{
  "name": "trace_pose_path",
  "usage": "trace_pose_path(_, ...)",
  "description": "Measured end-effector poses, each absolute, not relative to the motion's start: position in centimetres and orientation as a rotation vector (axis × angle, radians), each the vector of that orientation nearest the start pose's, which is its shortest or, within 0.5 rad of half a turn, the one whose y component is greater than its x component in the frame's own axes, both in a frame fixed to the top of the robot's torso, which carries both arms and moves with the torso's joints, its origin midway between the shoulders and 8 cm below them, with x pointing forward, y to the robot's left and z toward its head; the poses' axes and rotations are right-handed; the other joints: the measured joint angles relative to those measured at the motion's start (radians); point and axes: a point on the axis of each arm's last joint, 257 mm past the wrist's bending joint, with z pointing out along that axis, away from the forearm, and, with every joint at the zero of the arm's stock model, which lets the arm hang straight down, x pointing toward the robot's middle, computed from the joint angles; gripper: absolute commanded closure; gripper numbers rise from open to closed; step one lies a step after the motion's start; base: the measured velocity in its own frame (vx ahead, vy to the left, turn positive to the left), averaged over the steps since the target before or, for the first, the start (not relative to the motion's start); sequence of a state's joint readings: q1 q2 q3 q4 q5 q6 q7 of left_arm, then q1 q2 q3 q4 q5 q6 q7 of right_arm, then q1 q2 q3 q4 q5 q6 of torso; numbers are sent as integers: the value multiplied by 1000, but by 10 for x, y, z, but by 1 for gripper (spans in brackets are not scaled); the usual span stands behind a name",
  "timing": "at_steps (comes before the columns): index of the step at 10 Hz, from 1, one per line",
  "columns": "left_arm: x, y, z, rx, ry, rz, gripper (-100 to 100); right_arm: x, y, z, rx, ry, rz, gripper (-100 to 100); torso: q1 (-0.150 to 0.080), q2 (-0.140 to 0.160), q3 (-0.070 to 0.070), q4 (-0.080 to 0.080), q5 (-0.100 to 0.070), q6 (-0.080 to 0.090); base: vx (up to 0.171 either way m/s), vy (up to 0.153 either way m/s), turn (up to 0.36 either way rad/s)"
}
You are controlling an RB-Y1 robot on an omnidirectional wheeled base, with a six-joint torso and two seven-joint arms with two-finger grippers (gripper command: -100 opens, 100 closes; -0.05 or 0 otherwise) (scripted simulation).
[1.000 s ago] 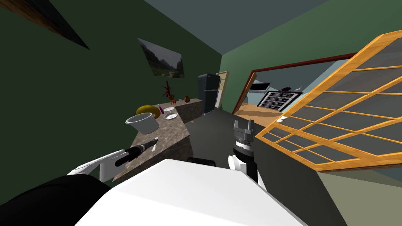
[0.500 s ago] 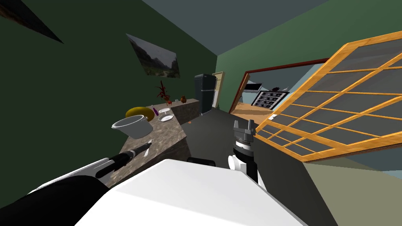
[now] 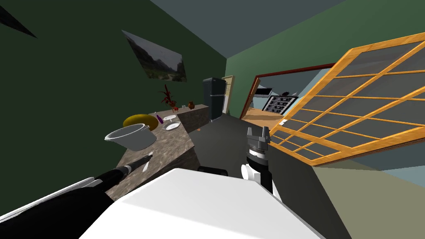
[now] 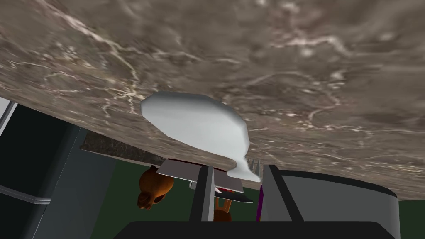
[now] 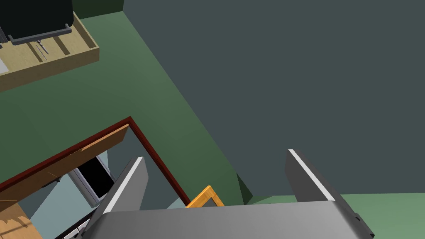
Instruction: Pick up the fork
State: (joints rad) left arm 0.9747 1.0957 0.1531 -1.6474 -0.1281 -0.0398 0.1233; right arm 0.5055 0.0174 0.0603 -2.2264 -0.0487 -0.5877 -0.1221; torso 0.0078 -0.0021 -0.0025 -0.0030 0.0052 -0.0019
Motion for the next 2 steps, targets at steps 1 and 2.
trace_pose_path(1,183,622,-325,-761,2157,40,100,341,-268,15,730,509,1508,0,-1,0,0,0,0,-1,11,-6,-4)
trace_pose_path(2,182,622,-324,-760,2157,41,0,341,-268,15,730,509,1508,0,0,0,0,0,0,0,0,0,0)
